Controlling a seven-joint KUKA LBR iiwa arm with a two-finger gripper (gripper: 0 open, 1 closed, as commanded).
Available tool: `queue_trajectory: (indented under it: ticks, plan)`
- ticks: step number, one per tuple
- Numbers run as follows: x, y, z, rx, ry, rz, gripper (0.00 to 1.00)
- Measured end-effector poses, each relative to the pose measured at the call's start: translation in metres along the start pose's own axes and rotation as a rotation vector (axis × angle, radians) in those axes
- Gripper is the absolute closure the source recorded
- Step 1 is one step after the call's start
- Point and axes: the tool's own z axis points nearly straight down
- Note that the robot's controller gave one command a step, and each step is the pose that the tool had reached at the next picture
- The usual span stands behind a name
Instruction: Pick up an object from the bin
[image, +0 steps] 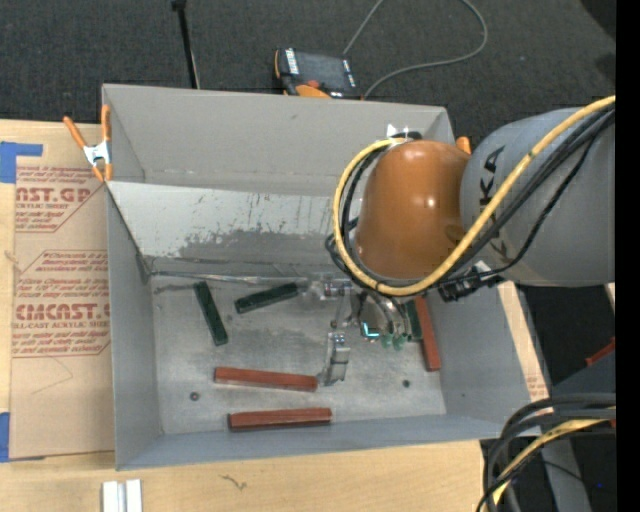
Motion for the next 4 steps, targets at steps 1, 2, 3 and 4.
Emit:
queue_trajectory:
  ticks: [1, 2, 3, 4]
  plan:
    - [0.013, 0.002, 0.123, 0.001, -0.001, -0.052, 0.0]
    - [0.011, 0.003, 0.117, 0.0, -0.003, -0.052, 1.0]
    - [-0.022, -0.006, -0.044, 0.0, -0.018, -0.084, 1.0]
    - [-0.008, -0.053, 0.082, 0.002, 0.001, -0.125, 1.0]
